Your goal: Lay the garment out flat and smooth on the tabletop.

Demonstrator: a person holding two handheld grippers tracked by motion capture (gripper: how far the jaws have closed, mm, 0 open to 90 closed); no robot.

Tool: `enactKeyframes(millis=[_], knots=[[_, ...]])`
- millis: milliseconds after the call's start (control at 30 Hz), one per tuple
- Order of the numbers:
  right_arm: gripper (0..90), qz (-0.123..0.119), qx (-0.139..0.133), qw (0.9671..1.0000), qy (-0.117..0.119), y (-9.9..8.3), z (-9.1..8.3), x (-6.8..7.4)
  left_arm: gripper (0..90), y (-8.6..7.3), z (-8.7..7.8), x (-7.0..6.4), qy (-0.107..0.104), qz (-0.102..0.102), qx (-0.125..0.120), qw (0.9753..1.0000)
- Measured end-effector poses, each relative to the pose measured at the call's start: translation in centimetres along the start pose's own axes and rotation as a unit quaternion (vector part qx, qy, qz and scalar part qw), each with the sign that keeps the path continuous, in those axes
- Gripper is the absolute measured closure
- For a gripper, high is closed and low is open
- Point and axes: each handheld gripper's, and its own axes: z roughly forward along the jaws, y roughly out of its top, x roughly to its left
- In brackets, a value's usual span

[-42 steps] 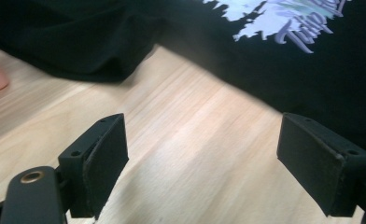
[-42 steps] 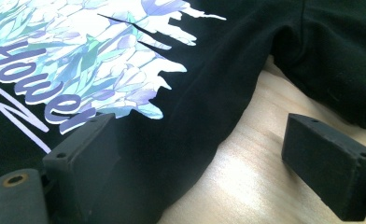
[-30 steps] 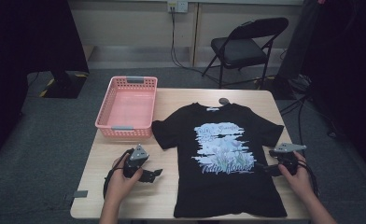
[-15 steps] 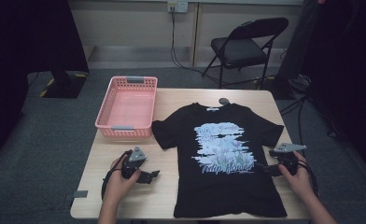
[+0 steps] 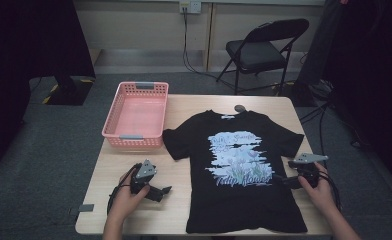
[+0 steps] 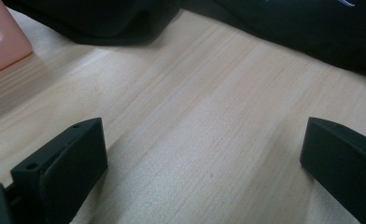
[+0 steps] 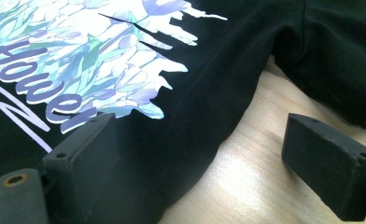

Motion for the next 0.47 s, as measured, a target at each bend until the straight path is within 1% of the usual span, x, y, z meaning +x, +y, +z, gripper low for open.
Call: enactKeyframes(millis=[467], knots=[[10.2, 0.000, 0.000, 1.0000, 0.000, 0.00, 0.00, 0.00, 0.0, -0.01, 0.00, -0.10, 0.005, -0.004, 0.000, 1.0000]])
